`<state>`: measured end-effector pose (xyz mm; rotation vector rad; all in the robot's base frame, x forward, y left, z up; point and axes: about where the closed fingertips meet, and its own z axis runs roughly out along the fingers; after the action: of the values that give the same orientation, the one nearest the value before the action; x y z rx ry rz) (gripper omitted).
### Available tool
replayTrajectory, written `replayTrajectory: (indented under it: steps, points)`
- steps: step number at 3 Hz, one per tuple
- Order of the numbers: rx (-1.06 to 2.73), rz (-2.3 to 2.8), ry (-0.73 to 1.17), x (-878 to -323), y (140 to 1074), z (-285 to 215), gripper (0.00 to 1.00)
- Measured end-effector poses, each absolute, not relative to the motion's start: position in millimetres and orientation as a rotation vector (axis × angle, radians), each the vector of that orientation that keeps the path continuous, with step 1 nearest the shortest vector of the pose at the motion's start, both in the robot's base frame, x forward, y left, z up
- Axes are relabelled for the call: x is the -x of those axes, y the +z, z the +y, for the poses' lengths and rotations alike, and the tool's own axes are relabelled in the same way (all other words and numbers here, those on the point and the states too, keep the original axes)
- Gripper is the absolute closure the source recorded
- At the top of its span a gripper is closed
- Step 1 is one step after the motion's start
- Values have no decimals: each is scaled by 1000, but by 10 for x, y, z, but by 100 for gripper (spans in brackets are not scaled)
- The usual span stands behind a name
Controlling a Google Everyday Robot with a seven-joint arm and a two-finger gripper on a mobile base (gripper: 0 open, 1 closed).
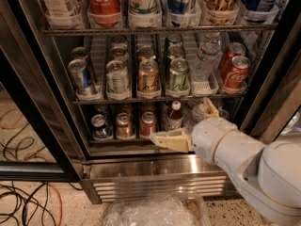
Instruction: Pick orange can from bottom shelf of fridge
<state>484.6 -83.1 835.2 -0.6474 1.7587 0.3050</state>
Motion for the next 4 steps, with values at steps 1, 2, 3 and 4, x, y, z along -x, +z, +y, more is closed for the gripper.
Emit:
replayTrajectory:
  steps: [1, 2, 3, 4]
  points:
    - [614, 1735, 313, -4839, 8045, -719, 0]
    - [619, 1731, 370, -4812, 7787, -471, 0]
    - [643, 1756, 456, -4824, 7553, -315, 0]
    - [644, 1756, 456, -4824, 7553, -315, 0]
